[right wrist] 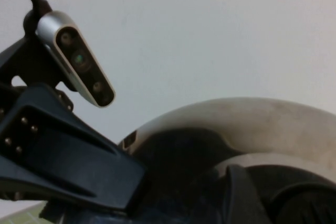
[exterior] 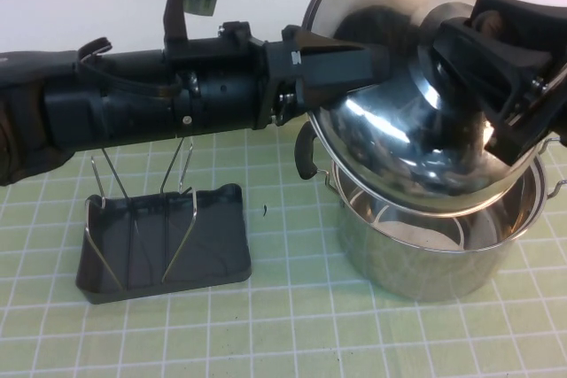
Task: Put pot lid on rack
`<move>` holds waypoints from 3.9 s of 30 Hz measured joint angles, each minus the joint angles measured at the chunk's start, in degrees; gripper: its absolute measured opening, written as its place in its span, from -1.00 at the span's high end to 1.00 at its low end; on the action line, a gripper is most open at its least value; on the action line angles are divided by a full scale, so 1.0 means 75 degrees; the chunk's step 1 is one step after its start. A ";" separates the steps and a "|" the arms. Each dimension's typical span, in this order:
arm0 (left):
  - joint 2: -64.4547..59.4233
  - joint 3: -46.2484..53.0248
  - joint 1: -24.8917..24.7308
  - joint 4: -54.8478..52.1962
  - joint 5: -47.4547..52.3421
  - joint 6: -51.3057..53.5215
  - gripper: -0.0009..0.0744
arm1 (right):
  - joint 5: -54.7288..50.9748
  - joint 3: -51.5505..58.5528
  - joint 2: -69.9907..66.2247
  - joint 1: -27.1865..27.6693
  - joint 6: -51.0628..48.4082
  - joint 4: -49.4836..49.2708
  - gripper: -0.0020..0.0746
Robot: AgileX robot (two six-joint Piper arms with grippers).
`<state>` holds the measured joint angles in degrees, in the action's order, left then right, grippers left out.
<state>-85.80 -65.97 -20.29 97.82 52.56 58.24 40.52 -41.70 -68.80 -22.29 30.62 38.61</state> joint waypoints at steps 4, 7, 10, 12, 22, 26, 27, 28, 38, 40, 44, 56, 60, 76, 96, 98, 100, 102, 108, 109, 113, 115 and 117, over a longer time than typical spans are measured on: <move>-0.0005 -0.0017 -0.0012 -0.0033 0.0087 -0.0002 0.17 | -0.0014 0.0000 0.0000 0.0000 0.0212 0.0093 0.07; -0.0005 -0.0017 -0.0012 -0.0033 0.0215 -0.0002 0.21 | -0.0014 0.0000 0.0000 0.0000 0.0291 0.0122 0.07; -0.0017 -0.0032 -0.0034 -0.0115 0.0540 0.0145 0.49 | -0.0030 0.0000 0.0000 0.0000 0.0362 0.0258 -0.06; -0.0017 -0.0045 -0.0090 -0.0170 0.0713 0.0211 0.73 | 0.0065 0.0000 0.0000 -0.0018 0.0379 0.0467 -0.22; 0.0314 -0.0045 -0.0123 -0.0468 0.0630 0.0492 0.80 | 0.0703 0.0000 0.0000 -0.0094 0.0379 0.0778 -0.37; 0.1110 -0.0031 -0.0123 -0.0852 -0.0243 0.0704 0.80 | 0.0950 0.0000 0.0129 -0.0094 0.0379 0.0716 -0.37; 0.1353 -0.0031 -0.0123 -0.1086 -0.0490 0.0722 0.80 | 0.0950 0.0000 0.0164 -0.0094 0.0334 0.0770 -0.37; 0.1678 -0.0031 -0.0123 -0.1494 -0.0794 0.0722 0.80 | 0.0922 0.0000 0.0223 -0.0094 0.0279 0.0809 -0.37; 0.3472 -0.0031 -0.0123 -0.8045 -0.1689 -0.4116 0.80 | -0.0913 0.0000 0.0733 -0.0094 -0.0166 0.1052 -0.37; 0.3421 -0.0031 -0.0110 -0.8718 -0.1611 -0.4579 0.80 | -0.1221 0.0000 0.0733 -0.0094 -0.0177 0.1052 -0.37; 0.3087 -0.0031 -0.0110 -0.9044 -0.1850 -0.4877 0.80 | -0.1424 0.0000 0.0718 -0.0094 -0.0194 0.1052 -0.37; 0.1348 -0.0031 -0.0110 -1.0121 -0.2280 -0.5526 0.80 | -0.1436 0.0000 0.0693 -0.0094 0.0380 0.1213 -0.37; 0.1091 -0.0031 -0.0110 -1.0531 -0.2555 -0.5840 0.80 | -0.1436 0.0000 0.0693 -0.0094 0.0467 0.1559 -0.37; 0.0543 -0.0031 -0.0110 -1.1046 -0.2787 -0.6425 0.80 | -0.1760 0.0000 0.0693 -0.0094 0.0531 0.1663 -0.37; 0.2654 -0.0031 -0.0110 -1.2667 -0.1930 -0.7047 0.45 | -0.2557 0.0000 0.1676 -0.0094 0.0478 0.1787 -0.09; 0.3204 0.0023 -0.0110 -1.3042 -0.1915 -0.7202 0.72 | -0.2931 0.0000 0.2127 -0.0094 0.0706 0.1803 0.10; 0.3782 0.0284 -0.0110 -1.3440 -0.1915 -0.7529 0.86 | -0.3291 0.0000 0.2561 -0.0094 0.0980 0.1845 0.27; 0.4453 0.0734 -0.0110 -1.3747 -0.1898 -0.7928 0.93 | -0.3529 0.0069 0.3066 -0.0094 0.1169 0.1922 0.46; 0.6551 0.2508 -0.0110 -1.3983 -0.1939 -0.8566 0.97 | -0.3481 0.0780 0.4447 -0.0094 0.1369 0.2148 0.82; 0.6925 0.2861 -0.0110 -1.4049 -0.2004 -0.8638 0.97 | -0.3395 0.0935 0.4675 -0.0094 0.1383 0.2170 0.85; 0.8330 0.4235 -0.0110 -1.4496 -0.2294 -0.9096 0.97 | -0.3183 0.1487 0.5426 -0.0094 0.1465 0.2214 0.93; 0.8897 0.4817 -0.0110 -1.4779 -0.2417 -0.9580 0.97 | -0.3142 0.1691 0.5666 -0.0094 0.1543 0.2296 0.94; 0.9448 0.5354 -0.0110 -1.5034 -0.2453 -1.0108 0.97 | -0.3124 0.1871 0.5817 -0.0094 0.1595 0.2473 0.95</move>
<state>-14.94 -25.82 -21.12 -14.94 34.17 -17.57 17.09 -27.66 -25.17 -23.00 42.59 57.16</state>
